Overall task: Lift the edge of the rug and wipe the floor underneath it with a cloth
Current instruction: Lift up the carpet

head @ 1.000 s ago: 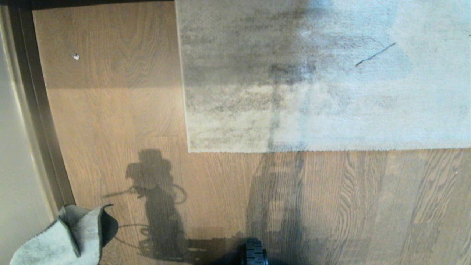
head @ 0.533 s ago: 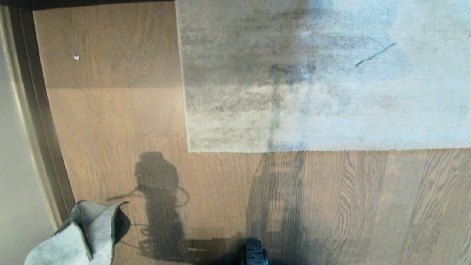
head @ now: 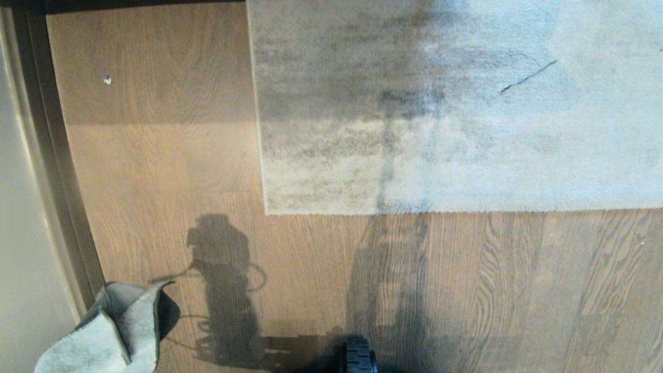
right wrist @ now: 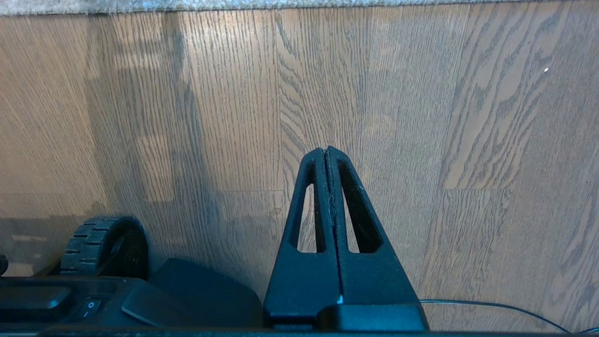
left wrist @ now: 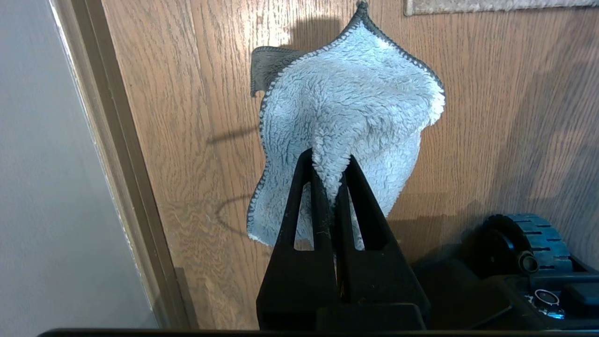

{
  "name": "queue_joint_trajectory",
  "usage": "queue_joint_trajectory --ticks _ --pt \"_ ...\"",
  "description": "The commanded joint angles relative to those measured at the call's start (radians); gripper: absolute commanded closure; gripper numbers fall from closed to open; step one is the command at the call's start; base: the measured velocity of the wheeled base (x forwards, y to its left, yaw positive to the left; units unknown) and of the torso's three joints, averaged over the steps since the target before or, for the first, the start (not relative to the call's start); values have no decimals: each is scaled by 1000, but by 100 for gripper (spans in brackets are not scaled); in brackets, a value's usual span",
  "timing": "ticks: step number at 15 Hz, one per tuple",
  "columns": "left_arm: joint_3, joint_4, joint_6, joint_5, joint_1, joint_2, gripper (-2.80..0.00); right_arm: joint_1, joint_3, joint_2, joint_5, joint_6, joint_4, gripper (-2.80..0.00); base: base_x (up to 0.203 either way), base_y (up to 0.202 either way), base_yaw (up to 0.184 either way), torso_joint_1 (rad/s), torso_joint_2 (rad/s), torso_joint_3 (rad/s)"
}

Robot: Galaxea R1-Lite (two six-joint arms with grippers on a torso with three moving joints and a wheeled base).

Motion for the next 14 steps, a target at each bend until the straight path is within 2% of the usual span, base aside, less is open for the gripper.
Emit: queue_joint_trajectory --ticks 1,5,11,12,14 --pt "0 -1 0 -1 1 0 0 0 0 0 0 0 0 0 0 0 0 0 0 0" --pt "0 -1 0 -1 0 0 0 0 0 0 0 -1 0 0 0 0 0 0 0 0" --pt "0 -1 -1 -1 0 0 0 2 0 0 4 -65 -2 0 0 0 0 0 0 0" --pt "0 -1 0 -1 0 0 0 2 -2 0 8 -96 -7 0 0 0 0 0 0 0" --pt "0 -1 0 -1 0 0 0 2 -35 7 37 -108 -3 0 0 0 0 0 0 0"
